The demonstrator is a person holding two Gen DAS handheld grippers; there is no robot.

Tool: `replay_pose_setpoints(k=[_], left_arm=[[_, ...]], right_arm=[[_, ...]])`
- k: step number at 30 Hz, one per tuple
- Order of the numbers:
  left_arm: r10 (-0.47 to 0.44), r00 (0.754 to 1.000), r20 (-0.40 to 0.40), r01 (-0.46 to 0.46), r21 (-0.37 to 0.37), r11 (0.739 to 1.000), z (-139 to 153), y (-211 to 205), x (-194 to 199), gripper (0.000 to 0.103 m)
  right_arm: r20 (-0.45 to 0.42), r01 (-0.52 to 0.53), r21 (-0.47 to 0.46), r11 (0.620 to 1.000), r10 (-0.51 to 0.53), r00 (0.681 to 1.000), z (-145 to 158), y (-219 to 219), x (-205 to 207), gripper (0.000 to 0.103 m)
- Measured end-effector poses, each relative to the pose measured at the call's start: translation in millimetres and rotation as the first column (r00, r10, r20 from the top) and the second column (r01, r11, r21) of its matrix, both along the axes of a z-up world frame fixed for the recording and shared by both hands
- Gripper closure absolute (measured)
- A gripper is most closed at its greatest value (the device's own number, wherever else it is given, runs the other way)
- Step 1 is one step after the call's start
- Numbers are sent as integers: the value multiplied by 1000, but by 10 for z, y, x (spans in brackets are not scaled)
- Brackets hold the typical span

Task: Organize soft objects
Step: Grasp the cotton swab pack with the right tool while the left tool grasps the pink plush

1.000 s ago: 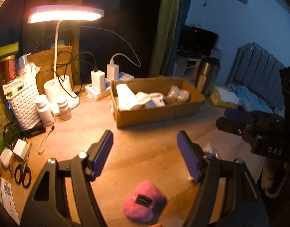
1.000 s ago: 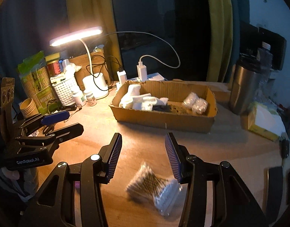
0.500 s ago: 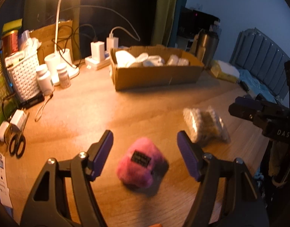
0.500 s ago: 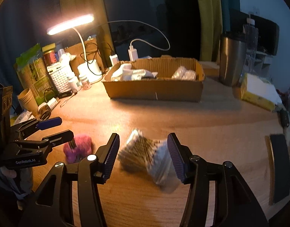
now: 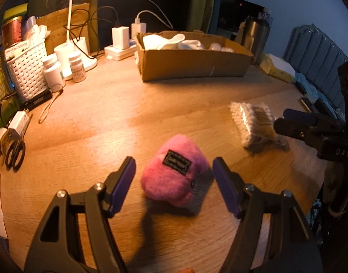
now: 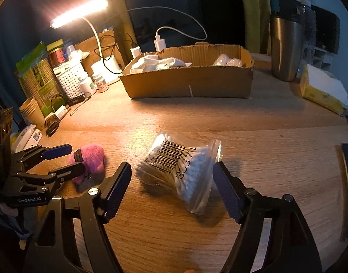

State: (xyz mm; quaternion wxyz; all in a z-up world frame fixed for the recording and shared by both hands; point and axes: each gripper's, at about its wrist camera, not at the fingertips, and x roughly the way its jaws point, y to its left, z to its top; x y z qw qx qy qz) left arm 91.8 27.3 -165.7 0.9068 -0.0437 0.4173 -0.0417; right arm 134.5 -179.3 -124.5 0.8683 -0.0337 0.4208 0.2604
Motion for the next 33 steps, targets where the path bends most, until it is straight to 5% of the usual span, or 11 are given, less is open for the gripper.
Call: replay_pose_setpoints(k=[16, 23, 27, 33], left_arm=[[-34, 997, -74, 41, 100, 994, -209, -180, 192, 31], [-73, 995, -66, 80, 105, 991, -185, -254, 221, 53], [-87, 994, -66, 93, 91, 992, -155, -327, 228, 63], [-94, 995, -45, 97, 79, 992, -64, -438, 253, 63]], right_arm=[[-50, -17, -11, 1000, 17, 999, -250, 171, 320, 19], [-76, -17, 27, 999, 19, 997, -311, 158, 391, 19], [-87, -35, 70, 997, 41, 995, -309, 124, 432, 30], [-83, -72, 130, 989, 83, 993, -257, 87, 412, 38]])
